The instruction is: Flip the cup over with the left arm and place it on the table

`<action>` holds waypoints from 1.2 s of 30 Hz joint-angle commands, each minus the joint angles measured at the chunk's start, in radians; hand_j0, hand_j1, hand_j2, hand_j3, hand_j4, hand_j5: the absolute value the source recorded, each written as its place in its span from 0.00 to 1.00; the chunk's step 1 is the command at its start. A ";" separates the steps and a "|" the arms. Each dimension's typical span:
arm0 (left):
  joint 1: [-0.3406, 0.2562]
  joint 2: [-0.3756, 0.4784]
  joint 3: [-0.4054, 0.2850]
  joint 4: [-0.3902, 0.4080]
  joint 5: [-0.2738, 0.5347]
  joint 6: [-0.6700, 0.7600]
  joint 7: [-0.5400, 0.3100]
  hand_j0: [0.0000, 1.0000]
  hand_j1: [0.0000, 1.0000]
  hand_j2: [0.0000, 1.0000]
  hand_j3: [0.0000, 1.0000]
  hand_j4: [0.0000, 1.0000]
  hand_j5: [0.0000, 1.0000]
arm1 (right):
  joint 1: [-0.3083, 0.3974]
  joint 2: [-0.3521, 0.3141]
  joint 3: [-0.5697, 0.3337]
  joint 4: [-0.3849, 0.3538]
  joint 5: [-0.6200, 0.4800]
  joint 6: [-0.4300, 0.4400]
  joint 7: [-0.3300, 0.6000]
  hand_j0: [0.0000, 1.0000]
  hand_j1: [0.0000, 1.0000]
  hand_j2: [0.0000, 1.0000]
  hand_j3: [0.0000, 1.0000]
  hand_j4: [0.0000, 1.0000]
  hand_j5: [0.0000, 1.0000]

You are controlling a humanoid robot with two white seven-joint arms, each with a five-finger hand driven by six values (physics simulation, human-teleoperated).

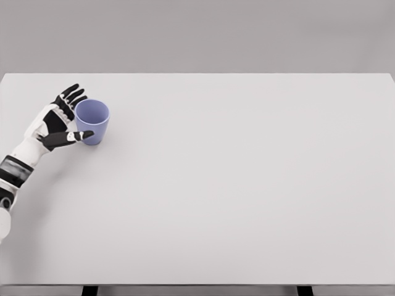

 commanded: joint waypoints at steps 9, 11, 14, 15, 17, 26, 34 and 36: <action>0.028 0.034 0.058 -0.022 0.005 -0.002 0.000 1.00 1.00 1.00 1.00 1.00 1.00 | 0.000 0.000 0.000 0.000 0.000 0.000 -0.001 1.00 1.00 1.00 1.00 1.00 1.00; 0.029 0.036 0.076 -0.022 0.001 -0.005 0.000 1.00 1.00 1.00 1.00 1.00 1.00 | 0.000 0.000 0.000 0.000 0.000 0.000 0.001 1.00 1.00 1.00 1.00 1.00 1.00; 0.034 0.054 0.079 -0.022 0.002 -0.006 0.000 1.00 1.00 1.00 1.00 1.00 1.00 | 0.000 0.000 0.000 0.000 0.000 0.000 0.001 1.00 1.00 1.00 1.00 1.00 1.00; 0.046 0.059 0.079 -0.022 0.002 -0.022 0.000 1.00 1.00 1.00 1.00 1.00 1.00 | 0.000 0.000 0.000 0.000 0.000 0.000 0.001 1.00 1.00 1.00 1.00 1.00 1.00; 0.051 0.068 0.079 -0.027 0.004 -0.040 0.000 1.00 1.00 1.00 1.00 1.00 1.00 | 0.000 0.000 0.000 0.000 0.000 0.000 -0.001 1.00 1.00 1.00 1.00 1.00 1.00; 0.107 0.099 0.108 -0.094 0.010 -0.042 0.000 1.00 1.00 1.00 1.00 1.00 1.00 | 0.000 0.000 0.000 0.000 0.000 0.000 0.001 1.00 1.00 1.00 1.00 1.00 1.00; 0.150 0.214 0.147 -0.362 -0.011 -0.081 0.000 1.00 1.00 1.00 1.00 1.00 1.00 | 0.000 0.000 0.000 0.000 0.001 0.000 -0.001 1.00 1.00 1.00 1.00 1.00 1.00; 0.181 0.252 0.141 -0.462 -0.044 -0.112 0.000 1.00 1.00 1.00 1.00 1.00 1.00 | 0.000 0.000 0.000 0.000 0.000 0.000 -0.001 1.00 1.00 1.00 1.00 1.00 1.00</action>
